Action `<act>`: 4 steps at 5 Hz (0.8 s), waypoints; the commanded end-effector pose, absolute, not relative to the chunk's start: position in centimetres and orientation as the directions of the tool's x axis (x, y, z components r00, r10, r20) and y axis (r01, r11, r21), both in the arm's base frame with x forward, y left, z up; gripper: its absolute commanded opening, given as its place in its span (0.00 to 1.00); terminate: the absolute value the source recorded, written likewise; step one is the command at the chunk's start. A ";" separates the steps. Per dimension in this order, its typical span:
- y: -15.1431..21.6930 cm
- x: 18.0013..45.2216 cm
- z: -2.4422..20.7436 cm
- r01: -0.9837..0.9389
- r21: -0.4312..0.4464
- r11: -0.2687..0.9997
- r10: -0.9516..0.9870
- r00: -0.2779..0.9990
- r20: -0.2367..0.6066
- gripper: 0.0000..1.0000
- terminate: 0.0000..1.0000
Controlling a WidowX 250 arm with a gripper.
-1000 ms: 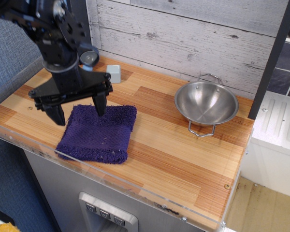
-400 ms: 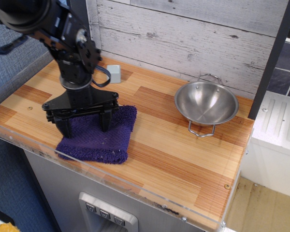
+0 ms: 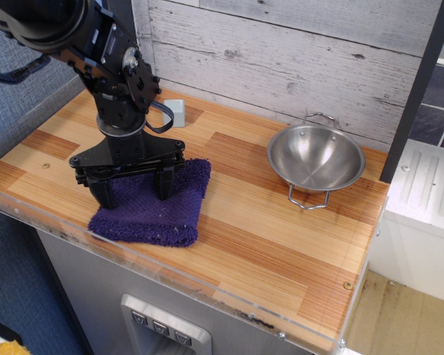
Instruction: PICK UP THE PURPLE TOWEL AND PUT ANOTHER SIDE OF THE TABLE
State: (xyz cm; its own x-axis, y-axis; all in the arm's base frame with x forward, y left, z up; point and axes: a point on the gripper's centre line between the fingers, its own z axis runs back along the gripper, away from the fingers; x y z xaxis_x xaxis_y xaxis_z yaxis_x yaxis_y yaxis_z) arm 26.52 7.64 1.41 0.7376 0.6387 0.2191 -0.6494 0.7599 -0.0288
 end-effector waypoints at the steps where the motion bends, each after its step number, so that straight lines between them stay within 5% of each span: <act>1: 5.5 25.9 2.0 -0.620 -0.048 0.783 0.613 0.758 0.221 1.00 0.00; 4: -1.6 25.7 3.0 -0.475 -0.076 0.877 0.480 0.849 0.223 1.00 0.00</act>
State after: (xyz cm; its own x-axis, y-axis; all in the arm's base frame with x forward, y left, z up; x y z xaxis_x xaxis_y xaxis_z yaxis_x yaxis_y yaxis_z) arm 25.43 -1.80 1.66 0.8606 0.4719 0.1916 -0.4705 0.8806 -0.0554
